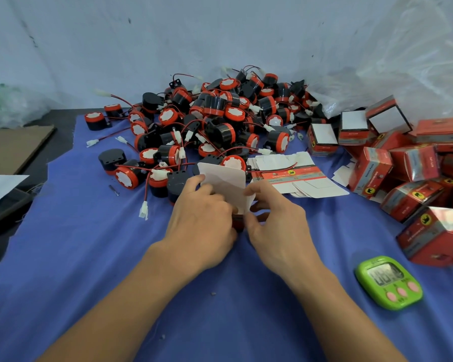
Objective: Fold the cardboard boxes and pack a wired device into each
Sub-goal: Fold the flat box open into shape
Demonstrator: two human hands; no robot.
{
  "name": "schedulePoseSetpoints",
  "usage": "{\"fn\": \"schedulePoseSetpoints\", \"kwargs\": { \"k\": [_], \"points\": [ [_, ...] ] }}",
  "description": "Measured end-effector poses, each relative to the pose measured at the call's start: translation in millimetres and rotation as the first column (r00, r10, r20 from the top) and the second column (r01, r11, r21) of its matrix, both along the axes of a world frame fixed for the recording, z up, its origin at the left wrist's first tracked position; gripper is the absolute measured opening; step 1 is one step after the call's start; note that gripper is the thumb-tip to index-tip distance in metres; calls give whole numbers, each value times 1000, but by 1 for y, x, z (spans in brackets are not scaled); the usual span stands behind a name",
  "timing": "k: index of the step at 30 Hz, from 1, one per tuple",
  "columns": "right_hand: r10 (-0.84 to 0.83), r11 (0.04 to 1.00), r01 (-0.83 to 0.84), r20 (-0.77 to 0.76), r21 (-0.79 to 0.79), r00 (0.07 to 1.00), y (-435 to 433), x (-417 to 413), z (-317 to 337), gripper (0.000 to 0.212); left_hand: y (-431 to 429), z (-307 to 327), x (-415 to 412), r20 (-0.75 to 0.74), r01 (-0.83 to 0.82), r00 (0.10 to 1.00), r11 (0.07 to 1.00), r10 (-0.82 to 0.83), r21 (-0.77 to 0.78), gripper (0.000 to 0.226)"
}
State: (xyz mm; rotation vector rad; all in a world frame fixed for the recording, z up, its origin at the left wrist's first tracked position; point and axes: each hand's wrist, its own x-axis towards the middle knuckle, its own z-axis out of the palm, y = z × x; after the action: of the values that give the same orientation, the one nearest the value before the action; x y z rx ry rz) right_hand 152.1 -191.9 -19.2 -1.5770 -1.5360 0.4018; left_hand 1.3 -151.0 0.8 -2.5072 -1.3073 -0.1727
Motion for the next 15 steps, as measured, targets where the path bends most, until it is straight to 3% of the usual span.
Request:
{"fn": "schedulePoseSetpoints", "kwargs": {
  "k": [3, 5, 8, 10, 12, 14, 15],
  "points": [
    [31, 1000, -31, -86, 4, 996, 0, 0, 1, 82, 1, 3, 1, 9, -5, 1000, 1000, 5, 4, 34],
    [27, 999, -32, -186, -21, 982, 1, 3, 3, 89, 1, 10, 0, 90, -10, 996, 1000, 11, -7, 30],
    [55, 997, -70, -429, -19, 902, 3, 10, 6, 83, 3, 30, -7, 424, 28, 905, 988, 39, -152, 26],
    [108, 991, -136, -567, -7, 817, 4, 16, 9, 75, 5, 43, -12, 649, 165, 748, 908, 138, -384, 24],
    [207, 963, -267, -701, 25, 683, 3, 19, 12, 63, 5, 51, -13, 808, 437, 495, 712, 320, -550, 12],
    [247, 924, -380, -839, 52, 485, 2, 17, 15, 47, 5, 49, -14, 787, 630, 276, 514, 552, -581, 21],
    [225, 916, -398, -879, 44, 421, 1, 16, 16, 41, 5, 45, -14, 750, 670, 210, 467, 627, -578, 27]
  ]
}}
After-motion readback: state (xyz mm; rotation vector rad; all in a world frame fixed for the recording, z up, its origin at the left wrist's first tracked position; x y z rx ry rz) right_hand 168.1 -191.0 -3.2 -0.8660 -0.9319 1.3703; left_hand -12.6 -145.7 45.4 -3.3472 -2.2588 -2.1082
